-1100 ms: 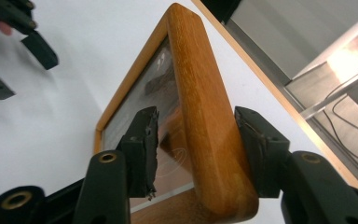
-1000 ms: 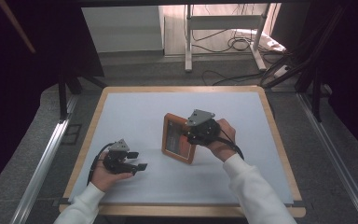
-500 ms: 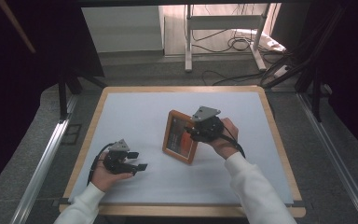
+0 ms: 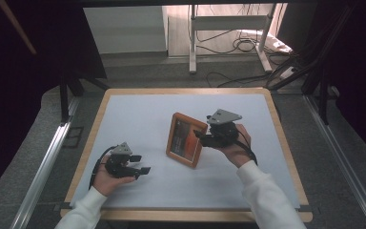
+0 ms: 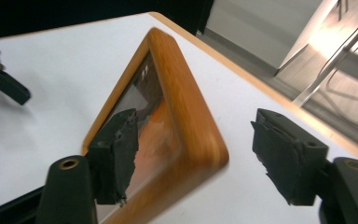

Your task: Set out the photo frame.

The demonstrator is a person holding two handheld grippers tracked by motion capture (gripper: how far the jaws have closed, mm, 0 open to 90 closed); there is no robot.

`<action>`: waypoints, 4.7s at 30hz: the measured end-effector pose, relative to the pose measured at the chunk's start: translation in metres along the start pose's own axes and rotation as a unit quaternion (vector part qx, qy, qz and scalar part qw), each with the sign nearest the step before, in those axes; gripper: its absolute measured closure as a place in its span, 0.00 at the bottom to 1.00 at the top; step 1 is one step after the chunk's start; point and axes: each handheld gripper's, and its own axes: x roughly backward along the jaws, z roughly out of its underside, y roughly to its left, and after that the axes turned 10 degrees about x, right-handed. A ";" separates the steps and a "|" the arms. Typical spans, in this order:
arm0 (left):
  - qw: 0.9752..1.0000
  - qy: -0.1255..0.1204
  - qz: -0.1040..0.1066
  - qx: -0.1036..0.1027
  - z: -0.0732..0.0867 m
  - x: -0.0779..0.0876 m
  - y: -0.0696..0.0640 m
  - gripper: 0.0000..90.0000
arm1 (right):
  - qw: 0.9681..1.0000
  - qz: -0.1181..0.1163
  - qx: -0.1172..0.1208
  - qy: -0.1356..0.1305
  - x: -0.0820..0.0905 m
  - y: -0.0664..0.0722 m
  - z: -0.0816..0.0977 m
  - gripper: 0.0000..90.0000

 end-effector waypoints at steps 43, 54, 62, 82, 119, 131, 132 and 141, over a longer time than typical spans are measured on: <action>1.000 0.004 -0.001 -0.003 0.001 -0.003 -0.003 0.34 | 0.992 -0.112 0.006 0.049 -0.016 0.092 0.066 1.00; 1.000 0.002 -0.001 -0.003 0.001 -0.002 -0.003 0.34 | 0.992 -0.103 0.010 0.074 -0.034 0.093 0.070 1.00; 1.000 0.002 -0.001 -0.004 0.001 -0.002 -0.002 0.34 | 0.991 -0.103 0.005 0.085 -0.042 0.090 0.074 1.00; 1.000 0.000 0.000 -0.003 0.001 -0.001 -0.002 0.34 | 0.993 -0.079 -0.001 0.087 -0.034 0.074 0.079 1.00; 1.000 -0.002 -0.002 -0.003 0.001 0.000 -0.001 0.33 | 0.994 -0.066 -0.007 0.084 -0.033 0.066 0.083 1.00; 1.000 -0.004 -0.003 -0.004 0.001 0.001 -0.001 0.33 | 0.996 -0.070 -0.010 0.058 -0.017 0.068 0.077 1.00; 1.000 -0.004 -0.003 -0.004 0.002 0.001 -0.001 0.33 | 0.996 -0.069 -0.011 0.055 -0.014 0.067 0.078 1.00; 1.000 -0.006 -0.003 -0.005 0.001 0.001 -0.004 0.33 | 0.997 -0.052 -0.043 0.044 0.017 0.052 0.093 1.00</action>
